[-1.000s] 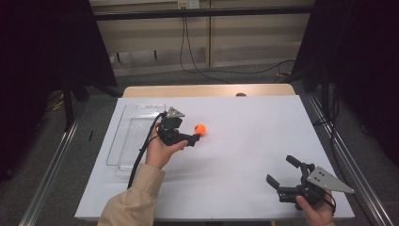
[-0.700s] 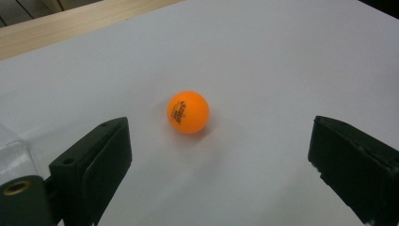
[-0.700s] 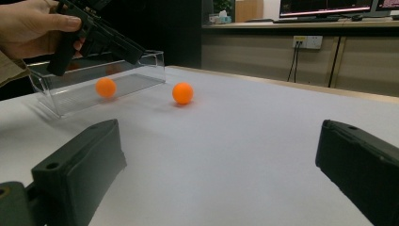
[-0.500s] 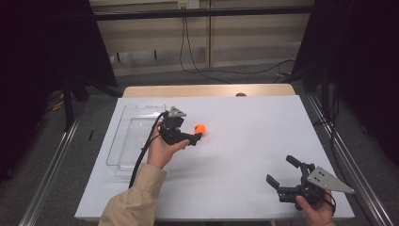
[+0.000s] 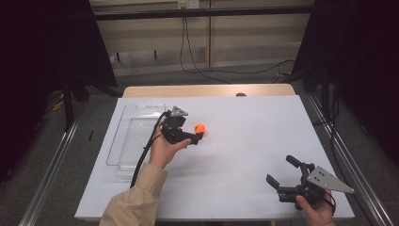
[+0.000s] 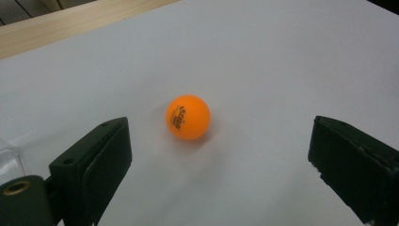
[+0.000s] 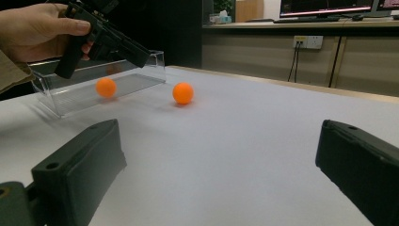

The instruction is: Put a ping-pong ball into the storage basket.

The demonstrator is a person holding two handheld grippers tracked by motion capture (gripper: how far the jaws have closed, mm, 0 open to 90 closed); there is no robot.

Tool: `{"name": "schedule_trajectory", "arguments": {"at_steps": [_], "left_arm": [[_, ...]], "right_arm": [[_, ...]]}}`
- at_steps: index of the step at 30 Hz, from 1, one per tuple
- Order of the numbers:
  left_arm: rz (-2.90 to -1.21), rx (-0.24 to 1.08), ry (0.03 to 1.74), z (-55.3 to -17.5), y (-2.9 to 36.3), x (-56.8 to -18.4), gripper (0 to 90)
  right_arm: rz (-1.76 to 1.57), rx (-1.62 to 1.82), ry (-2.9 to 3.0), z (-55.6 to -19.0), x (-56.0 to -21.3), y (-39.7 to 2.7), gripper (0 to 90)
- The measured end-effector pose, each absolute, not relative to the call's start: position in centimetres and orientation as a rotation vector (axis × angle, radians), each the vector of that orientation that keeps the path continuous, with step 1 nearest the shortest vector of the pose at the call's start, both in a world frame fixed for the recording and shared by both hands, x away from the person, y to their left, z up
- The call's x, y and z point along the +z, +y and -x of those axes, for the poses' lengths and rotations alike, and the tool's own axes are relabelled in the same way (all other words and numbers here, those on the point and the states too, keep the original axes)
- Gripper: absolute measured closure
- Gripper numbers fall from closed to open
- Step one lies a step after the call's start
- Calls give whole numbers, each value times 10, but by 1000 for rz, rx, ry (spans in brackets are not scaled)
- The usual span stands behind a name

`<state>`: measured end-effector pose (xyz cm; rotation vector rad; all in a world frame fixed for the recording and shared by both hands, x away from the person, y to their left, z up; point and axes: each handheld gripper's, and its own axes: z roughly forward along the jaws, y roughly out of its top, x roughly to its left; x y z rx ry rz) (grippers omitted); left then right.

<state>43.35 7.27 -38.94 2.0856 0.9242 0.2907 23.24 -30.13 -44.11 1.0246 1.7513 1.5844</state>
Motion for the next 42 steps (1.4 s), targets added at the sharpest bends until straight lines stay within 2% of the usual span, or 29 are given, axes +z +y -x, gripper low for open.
{"name": "schedule_trajectory", "arguments": {"at_steps": [42], "left_arm": [[-2073,305,935,-442,63,-396,71]], "right_arm": [[-1023,1582,1756,-233,-442,-301,7]]}}
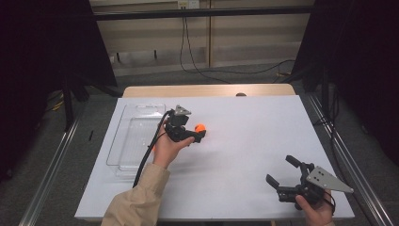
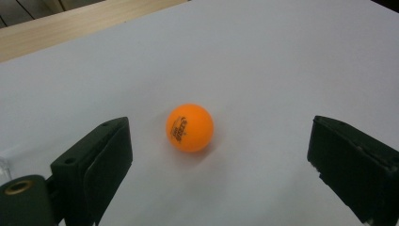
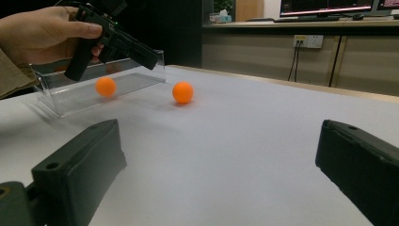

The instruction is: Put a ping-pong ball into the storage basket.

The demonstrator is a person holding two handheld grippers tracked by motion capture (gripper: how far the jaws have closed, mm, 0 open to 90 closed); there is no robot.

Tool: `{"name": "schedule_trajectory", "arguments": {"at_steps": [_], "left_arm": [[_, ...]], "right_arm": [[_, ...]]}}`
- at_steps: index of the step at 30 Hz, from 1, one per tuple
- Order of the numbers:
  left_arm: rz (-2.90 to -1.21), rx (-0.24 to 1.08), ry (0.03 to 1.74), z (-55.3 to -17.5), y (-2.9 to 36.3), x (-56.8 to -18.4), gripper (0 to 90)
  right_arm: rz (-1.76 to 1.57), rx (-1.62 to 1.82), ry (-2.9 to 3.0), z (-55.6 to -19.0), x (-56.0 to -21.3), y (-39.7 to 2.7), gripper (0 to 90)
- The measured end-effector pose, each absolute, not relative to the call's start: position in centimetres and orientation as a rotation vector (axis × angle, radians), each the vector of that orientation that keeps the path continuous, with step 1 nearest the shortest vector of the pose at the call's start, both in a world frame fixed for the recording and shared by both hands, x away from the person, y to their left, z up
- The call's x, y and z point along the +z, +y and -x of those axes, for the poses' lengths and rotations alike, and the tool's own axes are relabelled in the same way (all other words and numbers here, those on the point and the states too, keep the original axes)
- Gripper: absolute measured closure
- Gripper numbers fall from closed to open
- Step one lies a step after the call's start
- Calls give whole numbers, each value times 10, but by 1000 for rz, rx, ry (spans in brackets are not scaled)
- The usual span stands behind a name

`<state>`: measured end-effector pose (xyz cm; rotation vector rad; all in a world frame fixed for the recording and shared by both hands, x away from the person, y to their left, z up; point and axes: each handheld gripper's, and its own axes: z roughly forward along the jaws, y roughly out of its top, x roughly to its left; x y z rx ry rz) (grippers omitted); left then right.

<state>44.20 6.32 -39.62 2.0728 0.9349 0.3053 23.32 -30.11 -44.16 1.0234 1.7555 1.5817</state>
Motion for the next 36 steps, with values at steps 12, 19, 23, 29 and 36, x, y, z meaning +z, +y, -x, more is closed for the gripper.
{"name": "schedule_trajectory", "arguments": {"at_steps": [12,19,23,29,36], "left_arm": [[-2083,313,935,-445,60,-399,71],[-2079,305,941,-446,57,-400,73],[-2081,305,944,-447,57,-401,72],[-2090,308,939,-449,57,-402,72],[-2093,309,942,-450,55,-403,72]], "right_arm": [[-1022,1582,1757,-233,-442,-301,7],[-1021,1584,1757,-233,-442,-301,7],[-1020,1583,1759,-233,-442,-301,6],[-1019,1581,1759,-233,-442,-301,7],[-1019,1581,1759,-233,-442,-301,7]]}}
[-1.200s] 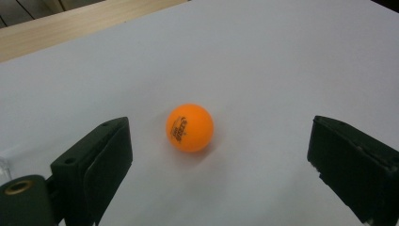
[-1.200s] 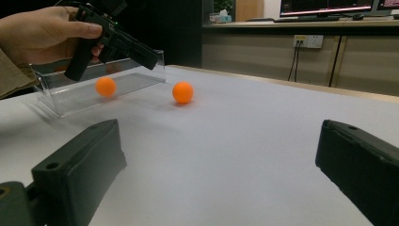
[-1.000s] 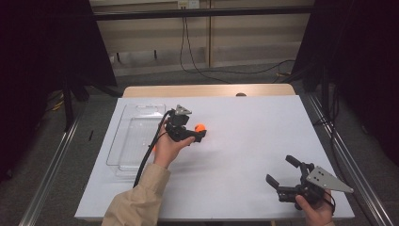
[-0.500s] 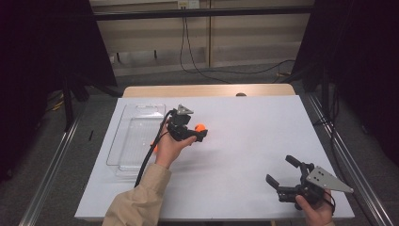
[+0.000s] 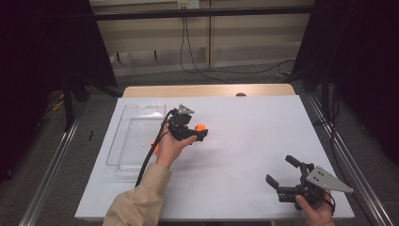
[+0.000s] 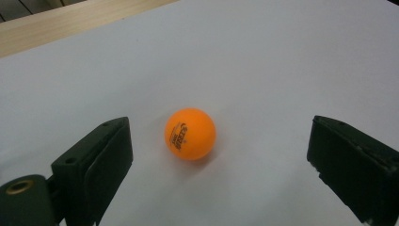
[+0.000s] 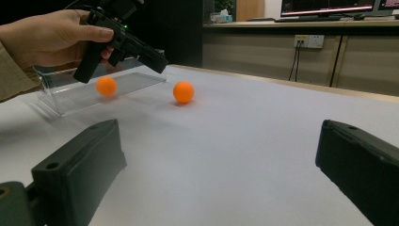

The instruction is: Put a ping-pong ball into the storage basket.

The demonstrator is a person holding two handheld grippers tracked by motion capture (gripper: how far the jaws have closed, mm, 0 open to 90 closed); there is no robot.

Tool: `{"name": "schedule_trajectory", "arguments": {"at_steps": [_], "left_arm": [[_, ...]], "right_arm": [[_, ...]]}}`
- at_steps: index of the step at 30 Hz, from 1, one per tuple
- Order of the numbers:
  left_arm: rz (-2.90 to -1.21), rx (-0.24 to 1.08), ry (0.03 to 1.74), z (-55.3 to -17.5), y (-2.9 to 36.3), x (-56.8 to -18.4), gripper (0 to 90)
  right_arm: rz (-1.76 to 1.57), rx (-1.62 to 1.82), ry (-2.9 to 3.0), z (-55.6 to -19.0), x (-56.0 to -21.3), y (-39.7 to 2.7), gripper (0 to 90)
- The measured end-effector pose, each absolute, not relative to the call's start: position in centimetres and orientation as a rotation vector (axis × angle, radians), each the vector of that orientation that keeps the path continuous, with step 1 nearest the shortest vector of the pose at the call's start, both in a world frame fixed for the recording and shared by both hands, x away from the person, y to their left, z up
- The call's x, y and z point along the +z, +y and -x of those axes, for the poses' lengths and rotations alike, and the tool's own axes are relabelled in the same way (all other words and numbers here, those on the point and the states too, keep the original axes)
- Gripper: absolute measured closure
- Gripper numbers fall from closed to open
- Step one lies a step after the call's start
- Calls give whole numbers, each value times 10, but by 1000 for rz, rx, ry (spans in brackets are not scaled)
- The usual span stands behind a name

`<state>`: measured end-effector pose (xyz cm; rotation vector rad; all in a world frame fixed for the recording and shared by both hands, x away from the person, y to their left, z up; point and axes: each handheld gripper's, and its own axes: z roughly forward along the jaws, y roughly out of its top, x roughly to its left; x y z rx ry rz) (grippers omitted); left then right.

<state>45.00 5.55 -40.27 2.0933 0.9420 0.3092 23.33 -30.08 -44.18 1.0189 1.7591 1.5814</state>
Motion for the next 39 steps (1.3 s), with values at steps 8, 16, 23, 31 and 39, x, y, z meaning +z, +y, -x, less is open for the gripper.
{"name": "schedule_trajectory", "arguments": {"at_steps": [8,16,23,31,39], "left_arm": [[-2097,309,946,-452,55,-404,72],[-2096,306,950,-453,53,-406,72],[-2103,311,949,-454,50,-408,73],[-2113,318,966,-457,50,-411,73],[-2109,308,984,-459,49,-415,73]], "right_arm": [[-1020,1581,1760,-233,-442,-301,6],[-1018,1582,1759,-233,-442,-301,7],[-1018,1582,1761,-234,-442,-301,6],[-1020,1584,1760,-234,-442,-301,6],[-1022,1584,1760,-234,-442,-301,6]]}}
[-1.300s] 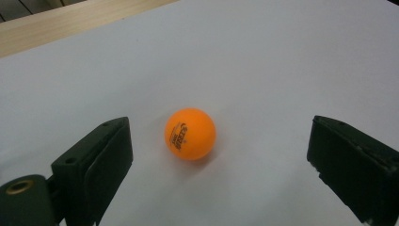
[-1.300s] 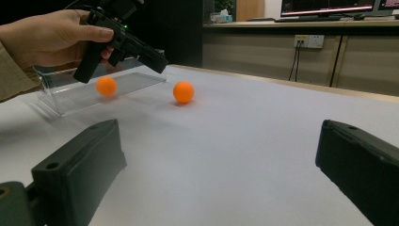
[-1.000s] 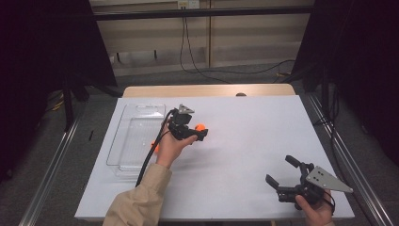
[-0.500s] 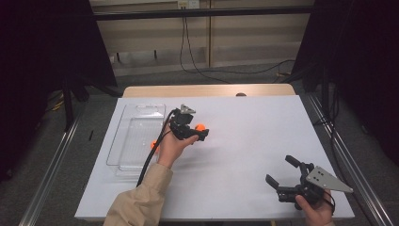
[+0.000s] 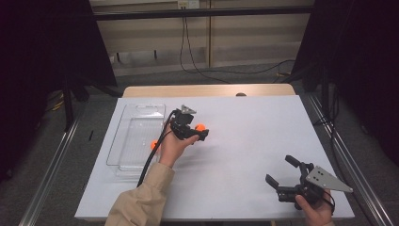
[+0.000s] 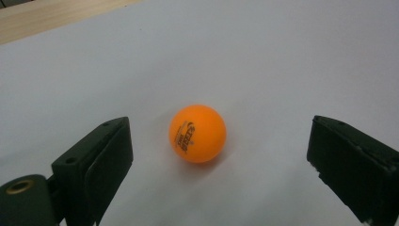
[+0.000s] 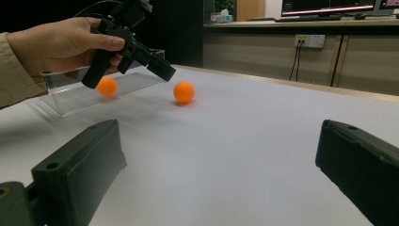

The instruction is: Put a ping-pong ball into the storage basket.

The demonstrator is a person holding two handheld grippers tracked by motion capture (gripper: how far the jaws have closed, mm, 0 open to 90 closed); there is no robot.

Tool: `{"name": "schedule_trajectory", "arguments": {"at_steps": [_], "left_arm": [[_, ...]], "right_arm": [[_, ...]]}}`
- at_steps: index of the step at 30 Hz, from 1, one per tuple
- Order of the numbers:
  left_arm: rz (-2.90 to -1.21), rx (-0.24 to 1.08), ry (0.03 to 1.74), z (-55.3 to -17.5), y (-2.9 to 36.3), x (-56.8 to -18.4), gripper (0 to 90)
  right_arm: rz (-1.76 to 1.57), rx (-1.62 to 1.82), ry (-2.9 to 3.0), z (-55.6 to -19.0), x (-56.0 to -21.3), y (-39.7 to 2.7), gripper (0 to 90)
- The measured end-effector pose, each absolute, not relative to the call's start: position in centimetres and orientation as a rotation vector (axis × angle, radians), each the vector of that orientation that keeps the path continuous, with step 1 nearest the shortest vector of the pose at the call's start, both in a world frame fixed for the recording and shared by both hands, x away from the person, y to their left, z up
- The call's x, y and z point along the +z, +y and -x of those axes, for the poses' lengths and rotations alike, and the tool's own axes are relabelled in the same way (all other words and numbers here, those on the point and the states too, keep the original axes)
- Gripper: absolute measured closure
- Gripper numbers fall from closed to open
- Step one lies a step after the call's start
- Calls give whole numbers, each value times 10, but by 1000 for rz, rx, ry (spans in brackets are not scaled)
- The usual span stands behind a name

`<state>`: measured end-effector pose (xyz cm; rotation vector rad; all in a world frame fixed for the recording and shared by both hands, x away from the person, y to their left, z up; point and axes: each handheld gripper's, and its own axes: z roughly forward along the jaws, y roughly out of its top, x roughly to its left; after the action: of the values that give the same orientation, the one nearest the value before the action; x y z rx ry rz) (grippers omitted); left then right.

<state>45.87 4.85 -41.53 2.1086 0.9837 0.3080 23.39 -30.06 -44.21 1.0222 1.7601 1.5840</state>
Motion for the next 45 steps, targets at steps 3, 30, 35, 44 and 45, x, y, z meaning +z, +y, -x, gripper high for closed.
{"name": "schedule_trajectory", "arguments": {"at_steps": [3,30,35,44,45], "left_arm": [[-2104,302,991,-460,48,-417,73],[-2068,293,1030,-465,39,-428,77],[-2066,297,1033,-467,39,-429,77],[-2054,299,1052,-469,40,-431,78],[-2057,295,1052,-470,40,-431,78]], "right_arm": [[-1022,1584,1760,-234,-442,-301,7],[-1021,1585,1760,-234,-442,-301,7],[-1021,1585,1761,-234,-442,-301,6],[-1019,1586,1761,-234,-442,-301,7],[-1019,1586,1761,-234,-442,-301,7]]}}
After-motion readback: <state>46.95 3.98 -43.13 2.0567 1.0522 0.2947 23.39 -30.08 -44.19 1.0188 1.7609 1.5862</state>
